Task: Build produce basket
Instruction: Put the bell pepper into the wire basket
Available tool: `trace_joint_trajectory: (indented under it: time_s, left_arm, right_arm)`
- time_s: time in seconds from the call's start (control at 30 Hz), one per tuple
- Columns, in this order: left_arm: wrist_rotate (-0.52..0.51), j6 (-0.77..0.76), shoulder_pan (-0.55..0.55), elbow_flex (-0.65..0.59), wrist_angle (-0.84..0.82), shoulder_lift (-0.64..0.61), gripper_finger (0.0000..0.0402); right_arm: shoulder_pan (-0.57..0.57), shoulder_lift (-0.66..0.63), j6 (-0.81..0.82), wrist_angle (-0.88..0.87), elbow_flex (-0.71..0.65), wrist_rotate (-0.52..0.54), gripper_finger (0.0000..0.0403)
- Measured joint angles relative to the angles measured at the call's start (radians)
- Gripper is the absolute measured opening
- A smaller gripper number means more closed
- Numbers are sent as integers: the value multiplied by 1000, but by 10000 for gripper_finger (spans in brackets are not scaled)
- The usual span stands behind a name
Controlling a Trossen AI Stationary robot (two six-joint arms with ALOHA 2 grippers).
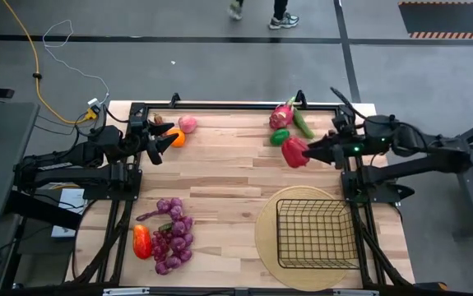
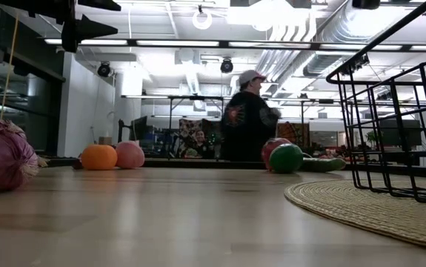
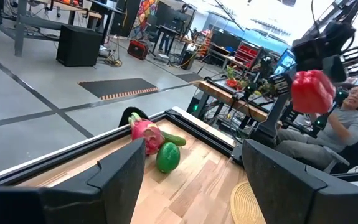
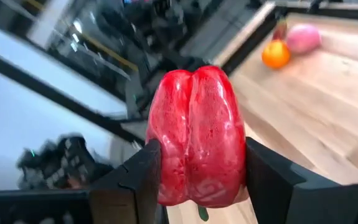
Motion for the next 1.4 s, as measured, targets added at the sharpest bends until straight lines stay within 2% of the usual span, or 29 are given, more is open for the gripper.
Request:
trace_joint_trajectory:
  time_s: [0.17, 0.3, 0.47, 0.73, 1.0, 1.2, 1.4]
  left_arm:
    - [0, 0, 0, 0, 0, 0, 257]
    - [0, 0, 0, 0, 0, 0, 257]
    - [0, 0, 0, 0, 0, 0, 257]
    - [0, 0, 0, 0, 0, 0, 257]
    - [0, 34, 0, 0, 0, 0, 257]
    - [-1, 44, 0, 0, 0, 0, 257]
    - [-3, 44, 0, 0, 0, 0, 257]
  right_arm:
    - [66, 77, 9, -236, 168, 19, 174]
    - [140, 137, 92, -367, 225, -15, 174]
    - [286, 208, 238, -461, 206, -35, 174]
    - [519, 335, 380, -464, 162, -41, 174]
    - [678, 499, 313, -590, 162, -95, 176]
    - [756, 619, 288, -697, 161, -95, 206]
    - [844, 717, 295, -709, 161, -96, 215]
